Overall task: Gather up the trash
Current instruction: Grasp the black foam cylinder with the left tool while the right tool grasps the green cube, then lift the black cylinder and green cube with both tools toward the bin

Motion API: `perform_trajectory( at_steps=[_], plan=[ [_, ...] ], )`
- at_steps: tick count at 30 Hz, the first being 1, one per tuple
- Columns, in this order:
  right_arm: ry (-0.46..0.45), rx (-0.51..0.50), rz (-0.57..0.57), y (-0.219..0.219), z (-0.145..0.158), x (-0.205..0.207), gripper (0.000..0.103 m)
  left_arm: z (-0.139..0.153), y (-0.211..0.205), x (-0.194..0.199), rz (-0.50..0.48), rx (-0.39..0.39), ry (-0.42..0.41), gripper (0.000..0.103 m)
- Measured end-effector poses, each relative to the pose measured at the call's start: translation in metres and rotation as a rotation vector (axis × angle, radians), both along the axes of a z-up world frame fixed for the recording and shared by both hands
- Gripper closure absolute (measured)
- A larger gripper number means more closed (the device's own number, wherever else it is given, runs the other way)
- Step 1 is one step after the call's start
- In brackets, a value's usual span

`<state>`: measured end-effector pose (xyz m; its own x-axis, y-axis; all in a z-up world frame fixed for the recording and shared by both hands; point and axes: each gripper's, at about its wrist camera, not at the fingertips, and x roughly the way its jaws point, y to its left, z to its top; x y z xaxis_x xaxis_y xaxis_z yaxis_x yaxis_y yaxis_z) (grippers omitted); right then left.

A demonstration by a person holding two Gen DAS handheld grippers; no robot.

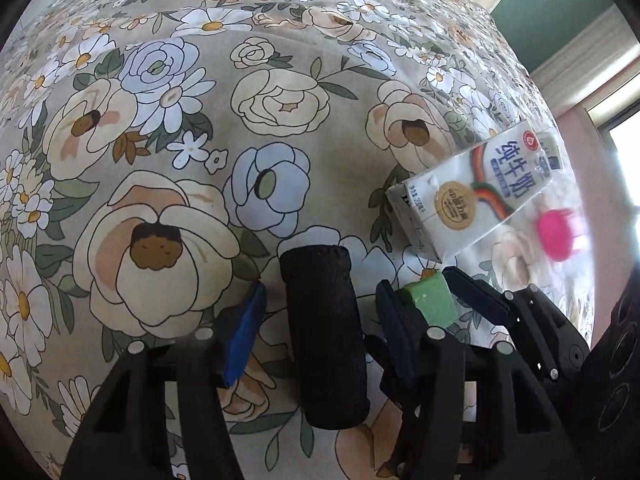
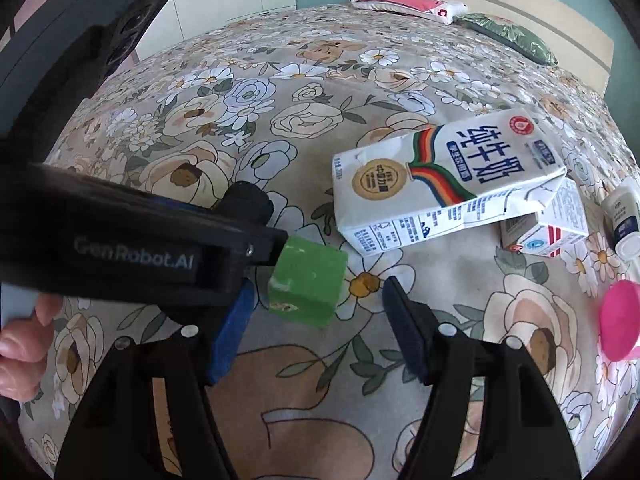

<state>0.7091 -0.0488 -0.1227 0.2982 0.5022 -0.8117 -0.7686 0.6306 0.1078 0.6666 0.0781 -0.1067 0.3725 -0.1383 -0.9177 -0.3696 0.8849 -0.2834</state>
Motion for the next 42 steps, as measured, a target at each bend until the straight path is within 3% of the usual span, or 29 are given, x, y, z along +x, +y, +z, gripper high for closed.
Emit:
perform_trajectory(
  at_steps=[4,5,8,9,15,20,26,42],
  plan=[
    [0.023,0.02,-0.031,0.005,-0.002,-0.002,0.038,-0.001,0.002,0.003,-0.004,0.007,-0.006,0.065],
    [0.014,0.013,-0.029,0.007,-0.003,-0.005,0.043,-0.002,0.003,0.003,-0.002,0.007,-0.004,0.067],
    [0.016,0.018,-0.048,0.007,-0.001,-0.006,0.069,-0.002,0.003,0.003,-0.012,0.006,-0.009,0.068],
    [0.027,0.03,-0.06,0.004,-0.001,-0.004,0.072,-0.002,0.002,0.002,-0.018,0.008,-0.011,0.069],
    [0.038,0.045,-0.15,-0.012,0.003,-0.009,0.072,0.003,0.0,-0.01,-0.042,0.016,-0.005,0.07],
    [0.008,0.013,-0.15,-0.015,0.022,-0.031,0.072,0.021,-0.003,-0.026,-0.062,0.03,-0.016,0.07],
    [-0.051,-0.009,-0.165,-0.02,0.073,-0.06,0.072,0.067,0.0,-0.054,-0.076,0.054,-0.062,0.07],
    [-0.245,-0.065,-0.271,-0.042,0.249,-0.172,0.072,0.223,0.006,-0.168,-0.114,0.165,-0.235,0.07]
  ],
)
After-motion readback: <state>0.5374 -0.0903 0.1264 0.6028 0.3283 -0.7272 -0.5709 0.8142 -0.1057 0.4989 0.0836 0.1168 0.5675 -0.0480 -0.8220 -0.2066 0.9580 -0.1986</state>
